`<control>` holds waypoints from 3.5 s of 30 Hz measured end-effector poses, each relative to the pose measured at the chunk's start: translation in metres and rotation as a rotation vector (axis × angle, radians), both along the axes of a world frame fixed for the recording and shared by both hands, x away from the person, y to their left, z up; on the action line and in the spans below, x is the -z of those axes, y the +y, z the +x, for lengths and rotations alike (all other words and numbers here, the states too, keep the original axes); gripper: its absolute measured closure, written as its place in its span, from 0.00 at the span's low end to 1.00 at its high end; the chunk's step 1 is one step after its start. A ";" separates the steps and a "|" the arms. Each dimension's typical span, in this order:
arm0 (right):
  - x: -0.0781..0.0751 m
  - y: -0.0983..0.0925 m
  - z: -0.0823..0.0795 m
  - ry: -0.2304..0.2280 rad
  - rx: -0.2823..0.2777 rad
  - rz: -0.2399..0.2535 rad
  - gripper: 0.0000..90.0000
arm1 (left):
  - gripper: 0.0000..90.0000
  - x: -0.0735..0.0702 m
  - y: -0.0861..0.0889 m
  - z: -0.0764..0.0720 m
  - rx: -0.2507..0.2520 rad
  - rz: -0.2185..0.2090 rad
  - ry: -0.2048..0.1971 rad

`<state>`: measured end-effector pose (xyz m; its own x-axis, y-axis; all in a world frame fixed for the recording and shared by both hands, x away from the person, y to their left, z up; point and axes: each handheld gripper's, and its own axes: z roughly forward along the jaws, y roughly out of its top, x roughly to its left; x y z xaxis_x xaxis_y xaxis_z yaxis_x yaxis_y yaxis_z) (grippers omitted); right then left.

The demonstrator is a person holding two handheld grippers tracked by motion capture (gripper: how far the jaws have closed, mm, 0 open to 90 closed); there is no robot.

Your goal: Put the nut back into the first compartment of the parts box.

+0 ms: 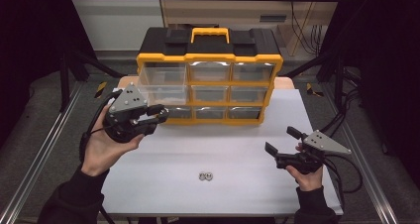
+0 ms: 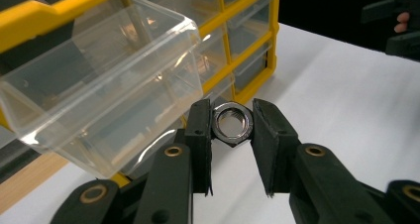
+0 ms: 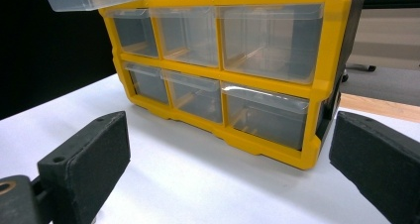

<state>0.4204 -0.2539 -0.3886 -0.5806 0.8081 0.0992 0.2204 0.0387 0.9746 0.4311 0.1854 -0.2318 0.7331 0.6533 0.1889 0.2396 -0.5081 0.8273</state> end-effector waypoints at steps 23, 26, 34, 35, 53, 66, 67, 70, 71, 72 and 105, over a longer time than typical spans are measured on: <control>-0.001 0.000 0.000 0.004 0.002 0.004 0.03 | 0.77 -0.039 0.002 0.023 -0.070 -0.023 -0.038; -0.001 -0.001 -0.001 0.002 0.002 0.004 0.03 | 0.77 -0.041 0.002 0.028 -0.080 -0.023 -0.038; 0.000 0.000 0.000 0.004 0.001 0.003 0.03 | 0.77 -0.049 -0.001 0.043 -0.116 -0.021 -0.039; 0.000 0.000 0.000 0.003 0.001 0.003 0.03 | 0.77 -0.050 -0.001 0.045 -0.120 -0.022 -0.039; -0.001 0.000 0.000 0.004 0.000 0.002 0.03 | 0.77 -0.040 0.001 0.077 -0.185 0.014 -0.008; 0.000 0.000 0.000 0.002 0.000 -0.001 0.03 | 0.77 -0.025 0.013 0.092 -0.234 0.030 0.026; 0.000 0.000 0.000 0.003 0.001 -0.001 0.03 | 0.77 -0.024 0.013 0.093 -0.236 0.036 0.029; 0.001 0.000 0.001 -0.003 -0.002 -0.002 0.03 | 0.77 -0.020 0.012 0.096 -0.242 0.056 0.040; 0.000 0.000 0.001 0.000 -0.002 0.000 0.03 | 0.77 -0.019 0.012 0.097 -0.244 0.057 0.045; 0.000 0.000 0.000 0.000 -0.002 -0.001 0.03 | 0.77 -0.018 0.012 0.097 -0.244 0.062 0.045; 0.000 -0.001 0.000 0.003 0.000 0.007 0.03 | 0.32 -0.023 0.011 0.069 -0.186 -0.090 -0.134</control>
